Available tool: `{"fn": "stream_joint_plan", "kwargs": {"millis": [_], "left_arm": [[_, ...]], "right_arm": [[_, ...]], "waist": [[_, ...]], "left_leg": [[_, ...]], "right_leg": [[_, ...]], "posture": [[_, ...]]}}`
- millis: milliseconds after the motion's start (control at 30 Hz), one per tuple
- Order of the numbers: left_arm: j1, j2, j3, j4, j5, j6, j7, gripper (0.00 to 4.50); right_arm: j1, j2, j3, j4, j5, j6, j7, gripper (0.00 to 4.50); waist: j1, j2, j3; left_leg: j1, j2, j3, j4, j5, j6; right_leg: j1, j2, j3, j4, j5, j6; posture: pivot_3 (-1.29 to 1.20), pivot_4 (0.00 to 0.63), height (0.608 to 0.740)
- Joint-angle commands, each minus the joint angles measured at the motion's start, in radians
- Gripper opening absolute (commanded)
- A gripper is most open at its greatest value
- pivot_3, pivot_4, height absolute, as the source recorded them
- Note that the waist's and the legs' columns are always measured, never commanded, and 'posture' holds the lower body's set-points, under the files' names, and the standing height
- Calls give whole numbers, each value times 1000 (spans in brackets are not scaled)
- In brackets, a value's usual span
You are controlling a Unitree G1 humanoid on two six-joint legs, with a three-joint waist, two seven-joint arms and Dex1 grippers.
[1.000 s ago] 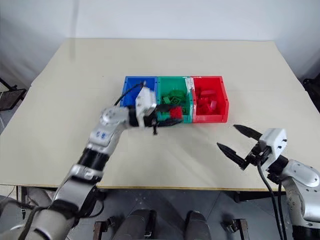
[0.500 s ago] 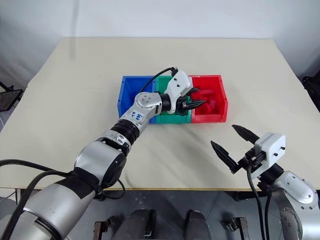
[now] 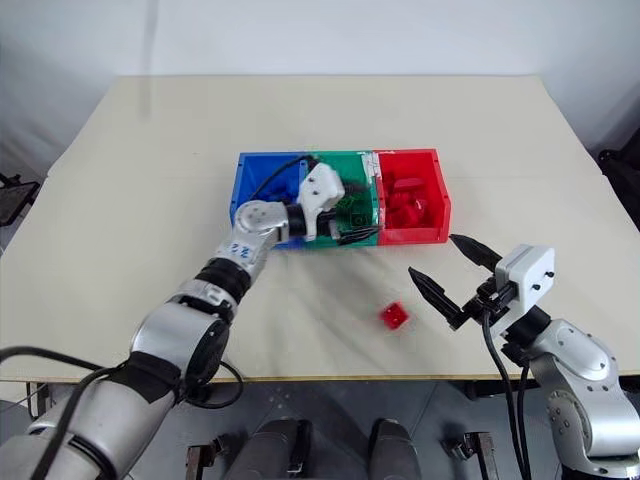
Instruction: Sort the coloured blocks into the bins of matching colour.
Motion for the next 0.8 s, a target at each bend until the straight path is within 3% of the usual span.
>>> {"fn": "stream_joint_plan", "kwargs": {"millis": [33,133,233,500,633,800], "left_arm": [[127,65,21,-255,-66,35,-85,4468],[348,178,43,-569,-160,138,-178,4468],[489,264,55,-754,-214,231,-215,4468],[702,437,95,-923,-271,284,-284,4468],[765,447,118,-1012,-334,311,-292,4468],[860,460,163,-1132,-404,366,-264,4468]], "right_arm": [[-15,-25,-4,15,9,-19,48,4500],[-19,-57,-10,69,17,-22,120,4500],[-16,-92,-23,108,25,-29,184,4500],[-33,-174,-12,171,26,-17,328,4500],[-73,-194,81,195,9,-10,420,4500],[-254,-168,264,343,-89,-42,509,4500]], "waist": [[1,0,0],[-9,0,0],[-11,1,0],[2,1,0],[-2,1,0],[-16,1,0]], "left_leg": [[0,0,0,0,0,0],[1,2,-3,0,0,0],[3,6,-6,-1,0,0],[4,6,-8,3,0,0],[4,7,-8,2,-1,0],[5,8,-7,1,-1,0]], "right_leg": [[0,0,0,0,0,0],[1,0,1,1,0,0],[1,0,2,1,0,0],[4,0,2,1,0,-1],[3,0,2,1,0,-1],[3,0,3,1,1,-1]], "posture": [[0,150,740],[0,150,740],[0,150,740],[0,150,740],[0,150,740],[0,150,740]]}}
